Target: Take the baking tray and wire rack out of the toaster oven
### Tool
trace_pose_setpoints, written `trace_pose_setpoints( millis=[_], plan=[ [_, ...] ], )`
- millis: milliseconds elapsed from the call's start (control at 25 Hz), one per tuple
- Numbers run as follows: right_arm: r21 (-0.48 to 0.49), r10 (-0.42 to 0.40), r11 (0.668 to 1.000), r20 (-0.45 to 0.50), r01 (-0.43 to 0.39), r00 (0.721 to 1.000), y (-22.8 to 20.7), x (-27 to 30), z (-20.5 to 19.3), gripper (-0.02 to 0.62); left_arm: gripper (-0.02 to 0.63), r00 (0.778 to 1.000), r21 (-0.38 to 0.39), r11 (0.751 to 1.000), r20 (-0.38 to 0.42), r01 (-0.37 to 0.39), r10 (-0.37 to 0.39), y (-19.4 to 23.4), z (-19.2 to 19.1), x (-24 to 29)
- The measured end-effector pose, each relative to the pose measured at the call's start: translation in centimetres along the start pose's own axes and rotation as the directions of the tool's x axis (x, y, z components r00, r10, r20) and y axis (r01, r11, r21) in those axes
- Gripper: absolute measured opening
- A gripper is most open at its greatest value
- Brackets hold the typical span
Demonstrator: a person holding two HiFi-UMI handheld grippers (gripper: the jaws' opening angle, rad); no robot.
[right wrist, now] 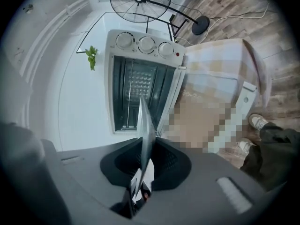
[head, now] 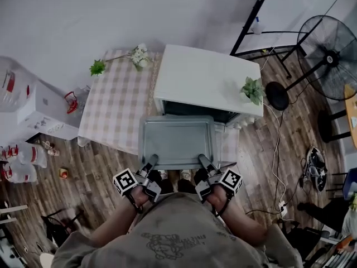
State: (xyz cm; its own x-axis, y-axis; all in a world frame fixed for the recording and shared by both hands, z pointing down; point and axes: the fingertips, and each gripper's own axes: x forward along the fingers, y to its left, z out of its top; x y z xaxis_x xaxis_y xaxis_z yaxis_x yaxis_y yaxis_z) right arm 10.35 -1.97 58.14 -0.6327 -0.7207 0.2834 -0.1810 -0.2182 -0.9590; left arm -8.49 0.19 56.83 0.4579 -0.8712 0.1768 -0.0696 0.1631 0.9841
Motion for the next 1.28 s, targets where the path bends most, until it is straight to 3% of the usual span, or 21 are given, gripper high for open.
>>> trace_pose_setpoints(
  millis=[280, 520, 760, 960, 1160, 1280],
  plan=[
    [-0.04, -0.032, 0.999, -0.153, 0.027, 0.988, 0.8, 3.1, -3.7, 0.055, 0.034, 0.993, -0.013, 1.0, 0.113, -0.024, 0.025, 0.9, 3.0, -3.9],
    [-0.081, -0.028, 0.997, -0.289, 0.004, 0.957, 2.0, 5.6, -7.0, 0.058, 0.032, 0.973, -0.023, 1.0, 0.231, -0.017, 0.021, 0.5, 5.1, -7.5],
    [-0.104, -0.039, 0.995, -0.419, -0.005, 0.907, 2.4, 7.8, -11.1, 0.06, 0.032, 0.934, -0.037, 0.999, 0.355, -0.024, 0.036, 0.9, 6.9, -11.9],
    [-0.121, -0.04, 0.992, -0.496, -0.024, 0.867, 2.9, 9.8, -13.6, 0.061, 0.032, 0.889, -0.055, 0.998, 0.454, -0.03, 0.052, 1.3, 8.2, -14.5],
    [-0.133, -0.032, 0.99, -0.524, -0.044, 0.851, 4.1, 12.0, -15.6, 0.066, 0.034, 0.851, -0.084, 0.996, 0.52, -0.033, 0.072, 1.7, 10.2, -16.4],
    [-0.132, -0.021, 0.99, -0.527, -0.057, 0.85, 4.9, 13.5, -16.7, 0.066, 0.034, 0.836, -0.059, 0.998, 0.547, -0.022, 0.051, 1.0, 12.5, -16.9]
  ],
)
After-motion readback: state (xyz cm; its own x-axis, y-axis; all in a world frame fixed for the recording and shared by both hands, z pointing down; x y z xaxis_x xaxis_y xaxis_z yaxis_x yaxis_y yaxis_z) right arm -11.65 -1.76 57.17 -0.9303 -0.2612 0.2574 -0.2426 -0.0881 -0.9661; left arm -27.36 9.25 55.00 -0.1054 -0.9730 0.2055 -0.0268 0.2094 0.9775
